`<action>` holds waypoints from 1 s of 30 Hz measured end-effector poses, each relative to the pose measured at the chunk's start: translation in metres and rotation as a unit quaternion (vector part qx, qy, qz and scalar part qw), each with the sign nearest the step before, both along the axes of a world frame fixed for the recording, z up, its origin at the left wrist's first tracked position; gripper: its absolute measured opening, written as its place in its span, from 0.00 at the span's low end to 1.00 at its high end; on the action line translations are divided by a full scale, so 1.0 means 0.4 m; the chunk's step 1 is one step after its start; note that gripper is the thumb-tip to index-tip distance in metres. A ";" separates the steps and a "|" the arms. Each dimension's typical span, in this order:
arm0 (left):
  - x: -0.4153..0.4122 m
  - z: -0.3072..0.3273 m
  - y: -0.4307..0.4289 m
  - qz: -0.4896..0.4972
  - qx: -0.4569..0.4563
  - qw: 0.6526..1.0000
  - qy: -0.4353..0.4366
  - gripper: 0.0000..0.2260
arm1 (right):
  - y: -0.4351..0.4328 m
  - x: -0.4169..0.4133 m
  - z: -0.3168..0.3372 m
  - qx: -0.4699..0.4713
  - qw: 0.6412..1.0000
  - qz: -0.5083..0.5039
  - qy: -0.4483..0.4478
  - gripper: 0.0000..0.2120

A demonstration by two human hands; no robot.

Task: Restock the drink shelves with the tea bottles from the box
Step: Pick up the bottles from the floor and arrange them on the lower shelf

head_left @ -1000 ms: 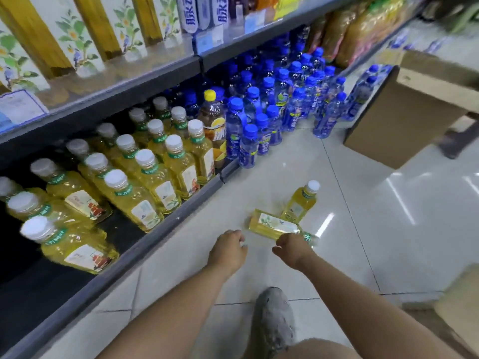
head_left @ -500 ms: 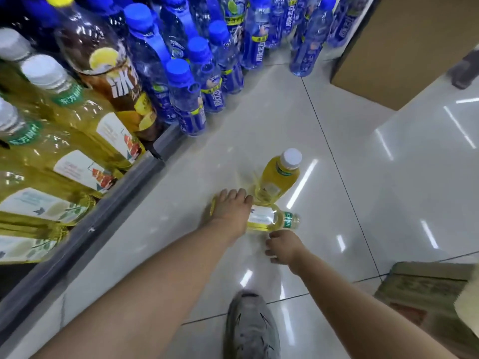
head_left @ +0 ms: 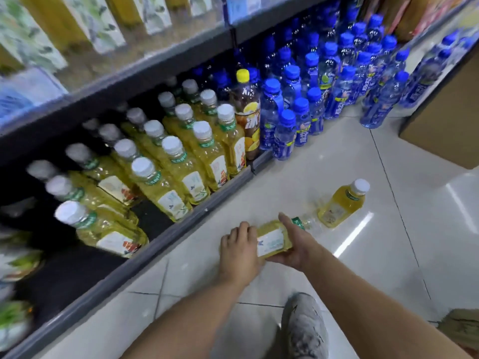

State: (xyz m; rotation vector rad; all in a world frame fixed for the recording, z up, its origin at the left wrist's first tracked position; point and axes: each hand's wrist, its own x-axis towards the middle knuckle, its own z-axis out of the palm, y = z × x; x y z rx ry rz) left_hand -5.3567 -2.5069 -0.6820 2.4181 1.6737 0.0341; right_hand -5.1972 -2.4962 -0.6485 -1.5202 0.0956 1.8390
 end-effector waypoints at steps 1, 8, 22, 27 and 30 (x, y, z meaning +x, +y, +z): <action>-0.039 0.037 -0.012 0.025 0.019 0.999 -0.014 0.34 | 0.010 -0.038 0.042 0.008 1.000 0.017 -0.016 0.27; -0.311 0.235 -0.054 0.212 0.080 0.965 -0.131 0.37 | 0.045 -0.366 0.369 0.205 0.945 0.154 -0.203 0.13; -0.661 0.375 0.029 0.386 0.111 0.850 -0.341 0.18 | 0.100 -0.686 0.439 0.430 0.659 0.389 -0.480 0.14; -0.697 0.360 0.093 0.382 0.055 0.871 -0.305 0.25 | 0.140 -0.733 0.383 0.417 0.657 0.371 -0.507 0.18; -0.707 0.329 0.086 0.386 0.029 0.862 -0.327 0.27 | 0.176 -0.756 0.345 0.404 0.662 0.386 -0.500 0.19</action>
